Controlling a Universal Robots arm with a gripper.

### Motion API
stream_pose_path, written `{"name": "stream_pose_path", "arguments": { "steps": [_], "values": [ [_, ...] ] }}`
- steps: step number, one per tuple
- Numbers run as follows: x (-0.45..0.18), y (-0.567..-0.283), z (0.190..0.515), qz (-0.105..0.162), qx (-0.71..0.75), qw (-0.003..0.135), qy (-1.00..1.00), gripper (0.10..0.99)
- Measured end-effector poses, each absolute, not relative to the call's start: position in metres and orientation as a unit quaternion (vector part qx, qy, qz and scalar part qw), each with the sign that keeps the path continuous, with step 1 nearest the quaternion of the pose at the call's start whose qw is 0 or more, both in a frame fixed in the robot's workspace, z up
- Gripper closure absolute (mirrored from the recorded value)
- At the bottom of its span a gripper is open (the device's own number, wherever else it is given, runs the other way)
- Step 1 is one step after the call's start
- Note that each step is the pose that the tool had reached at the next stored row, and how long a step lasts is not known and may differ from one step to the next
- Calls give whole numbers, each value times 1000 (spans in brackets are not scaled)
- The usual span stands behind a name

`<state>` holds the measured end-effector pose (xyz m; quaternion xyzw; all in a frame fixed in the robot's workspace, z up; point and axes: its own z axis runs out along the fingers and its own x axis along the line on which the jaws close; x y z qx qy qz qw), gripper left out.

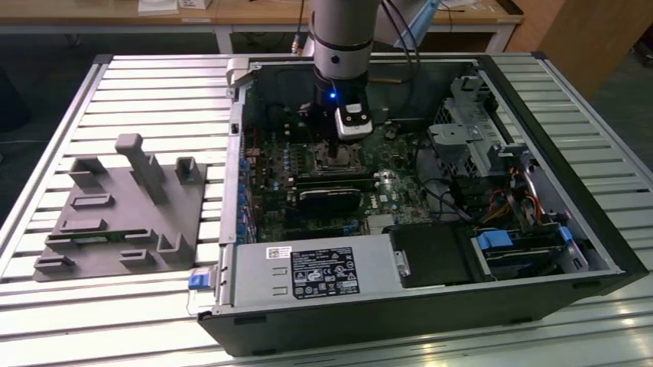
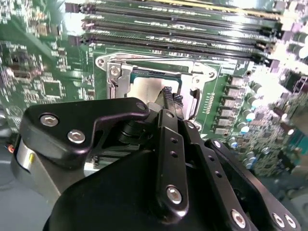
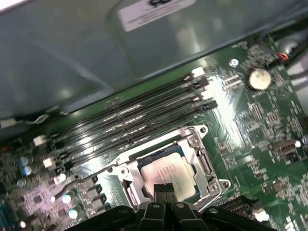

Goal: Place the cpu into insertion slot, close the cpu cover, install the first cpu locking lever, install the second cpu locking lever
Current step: 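Close the cpu cover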

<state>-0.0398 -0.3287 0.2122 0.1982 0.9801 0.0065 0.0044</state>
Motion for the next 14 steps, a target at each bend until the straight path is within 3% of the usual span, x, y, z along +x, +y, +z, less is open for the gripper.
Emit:
{"name": "stream_pose_path", "arguments": {
  "steps": [14],
  "values": [
    [-40,-329,211,10,82,4,997,980]
  ]
}}
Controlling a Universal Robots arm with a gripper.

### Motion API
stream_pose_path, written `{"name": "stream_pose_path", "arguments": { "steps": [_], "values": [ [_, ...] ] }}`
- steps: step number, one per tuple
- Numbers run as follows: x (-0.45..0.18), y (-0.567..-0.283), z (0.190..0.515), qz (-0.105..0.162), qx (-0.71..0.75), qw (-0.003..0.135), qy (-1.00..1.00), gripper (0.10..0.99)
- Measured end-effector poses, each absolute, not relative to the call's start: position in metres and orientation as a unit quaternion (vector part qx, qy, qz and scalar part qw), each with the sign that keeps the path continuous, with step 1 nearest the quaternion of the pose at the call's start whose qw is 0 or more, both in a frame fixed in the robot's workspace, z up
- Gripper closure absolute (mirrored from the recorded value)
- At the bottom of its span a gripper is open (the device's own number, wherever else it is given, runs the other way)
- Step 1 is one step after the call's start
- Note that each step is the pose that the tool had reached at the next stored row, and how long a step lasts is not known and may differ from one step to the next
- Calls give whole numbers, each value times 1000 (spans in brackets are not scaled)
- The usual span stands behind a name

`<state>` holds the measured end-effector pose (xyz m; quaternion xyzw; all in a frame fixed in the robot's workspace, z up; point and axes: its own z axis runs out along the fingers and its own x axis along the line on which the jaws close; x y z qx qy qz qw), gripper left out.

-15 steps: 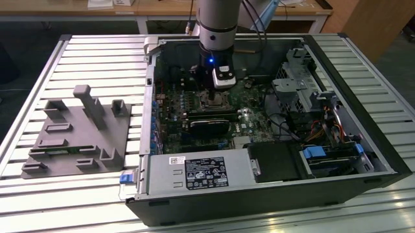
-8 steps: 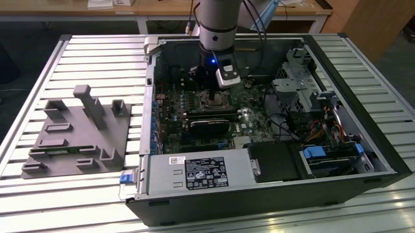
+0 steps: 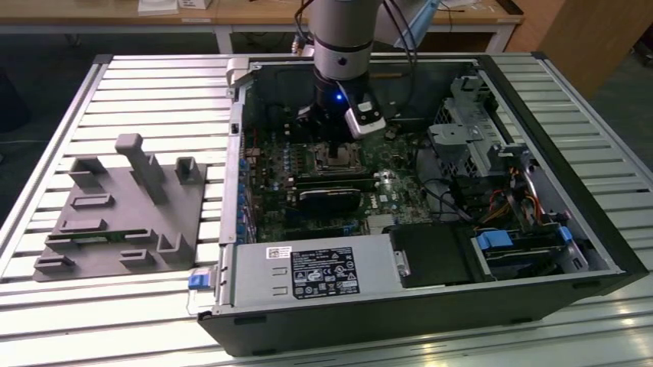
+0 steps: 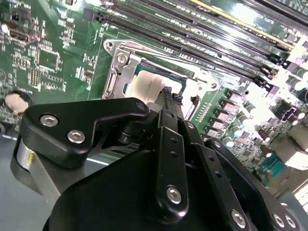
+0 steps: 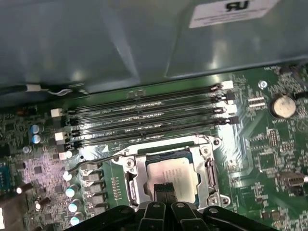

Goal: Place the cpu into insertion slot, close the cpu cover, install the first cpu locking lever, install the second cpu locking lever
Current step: 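Close the cpu cover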

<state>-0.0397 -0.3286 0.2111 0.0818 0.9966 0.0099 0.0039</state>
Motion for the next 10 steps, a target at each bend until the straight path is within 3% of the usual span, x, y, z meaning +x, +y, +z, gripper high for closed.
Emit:
{"name": "stream_pose_path", "arguments": {
  "steps": [10],
  "values": [
    [-45,-331,210,17,56,4,998,980]
  ]
}}
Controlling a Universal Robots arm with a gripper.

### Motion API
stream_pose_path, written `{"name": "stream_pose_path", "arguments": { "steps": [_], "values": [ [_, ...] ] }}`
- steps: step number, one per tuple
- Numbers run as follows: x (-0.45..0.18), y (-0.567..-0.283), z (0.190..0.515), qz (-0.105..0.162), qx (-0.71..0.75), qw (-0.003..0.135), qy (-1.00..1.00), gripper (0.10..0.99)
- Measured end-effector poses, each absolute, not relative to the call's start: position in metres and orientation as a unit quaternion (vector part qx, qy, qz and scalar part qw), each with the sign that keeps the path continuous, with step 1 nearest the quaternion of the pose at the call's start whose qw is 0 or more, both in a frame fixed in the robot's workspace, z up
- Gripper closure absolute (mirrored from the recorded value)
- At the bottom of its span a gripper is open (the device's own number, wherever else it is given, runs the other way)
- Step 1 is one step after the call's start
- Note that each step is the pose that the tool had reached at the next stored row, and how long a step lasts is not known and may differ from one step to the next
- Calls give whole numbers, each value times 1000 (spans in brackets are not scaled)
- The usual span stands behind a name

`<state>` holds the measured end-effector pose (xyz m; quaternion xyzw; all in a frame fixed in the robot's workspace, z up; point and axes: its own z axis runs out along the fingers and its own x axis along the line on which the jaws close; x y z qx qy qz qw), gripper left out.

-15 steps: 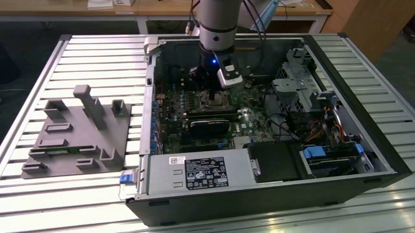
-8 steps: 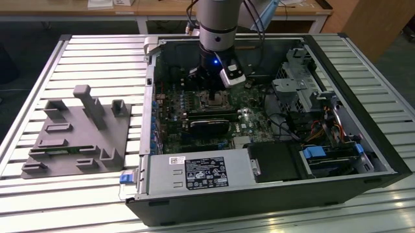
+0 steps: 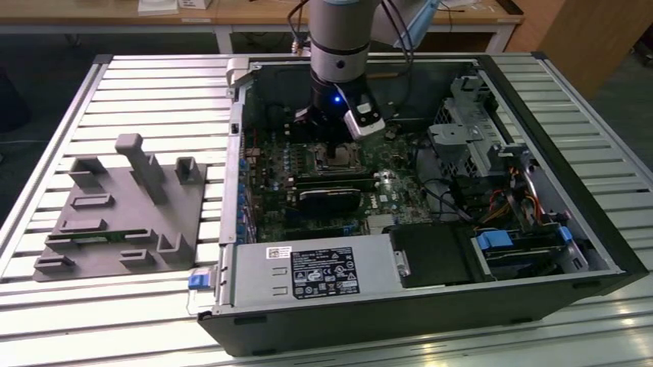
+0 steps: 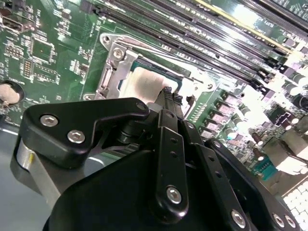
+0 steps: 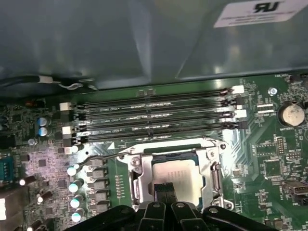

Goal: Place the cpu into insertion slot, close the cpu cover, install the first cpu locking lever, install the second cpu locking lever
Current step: 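Close the cpu cover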

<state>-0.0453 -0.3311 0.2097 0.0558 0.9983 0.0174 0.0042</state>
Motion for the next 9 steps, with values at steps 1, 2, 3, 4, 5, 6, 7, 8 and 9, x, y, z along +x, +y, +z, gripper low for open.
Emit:
{"name": "stream_pose_path", "arguments": {
  "steps": [1,2,3,4,5,6,7,8,9],
  "values": [
    [-47,-331,210,18,54,4,998,980],
    [-48,-332,209,19,53,4,998,980],
    [-49,-332,209,20,51,4,998,980],
    [-50,-333,209,21,50,4,999,980],
    [-51,-333,208,24,48,4,999,980],
    [-52,-333,208,28,45,4,999,980],
    [-52,-333,208,31,43,3,999,980],
    [-53,-333,208,34,40,3,999,980],
    [-53,-333,207,36,38,3,999,980]
  ]
}}
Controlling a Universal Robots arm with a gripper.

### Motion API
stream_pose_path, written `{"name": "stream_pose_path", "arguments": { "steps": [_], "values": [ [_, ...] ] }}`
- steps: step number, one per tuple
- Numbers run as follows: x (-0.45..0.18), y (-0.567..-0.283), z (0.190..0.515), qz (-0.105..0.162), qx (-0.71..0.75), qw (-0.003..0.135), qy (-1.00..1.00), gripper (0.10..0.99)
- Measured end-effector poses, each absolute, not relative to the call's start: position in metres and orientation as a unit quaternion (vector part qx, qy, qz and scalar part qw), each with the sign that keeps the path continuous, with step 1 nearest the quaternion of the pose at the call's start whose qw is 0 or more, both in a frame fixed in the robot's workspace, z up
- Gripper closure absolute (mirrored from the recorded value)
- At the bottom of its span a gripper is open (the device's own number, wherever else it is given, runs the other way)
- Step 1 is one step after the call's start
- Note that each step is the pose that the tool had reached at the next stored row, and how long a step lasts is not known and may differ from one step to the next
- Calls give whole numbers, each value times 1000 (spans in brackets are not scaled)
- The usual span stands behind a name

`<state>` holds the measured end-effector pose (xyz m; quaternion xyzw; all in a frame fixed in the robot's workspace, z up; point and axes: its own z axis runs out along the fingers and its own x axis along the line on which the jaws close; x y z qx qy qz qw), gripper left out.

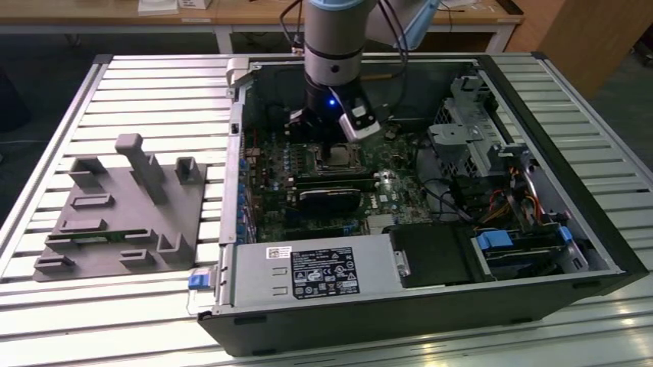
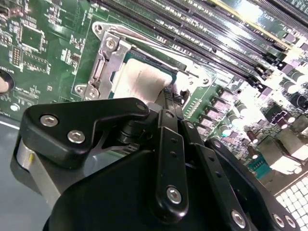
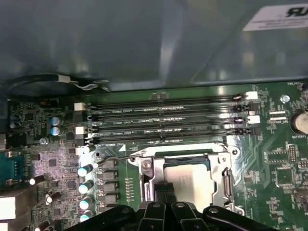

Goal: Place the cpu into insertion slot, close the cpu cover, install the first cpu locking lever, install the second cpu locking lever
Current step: 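Close the cpu cover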

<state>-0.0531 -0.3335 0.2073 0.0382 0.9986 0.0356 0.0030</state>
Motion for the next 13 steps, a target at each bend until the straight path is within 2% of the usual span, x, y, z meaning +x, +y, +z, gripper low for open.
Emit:
{"name": "stream_pose_path", "arguments": {
  "steps": [13],
  "values": [
    [-59,-338,200,46,13,2,999,980]
  ]
}}
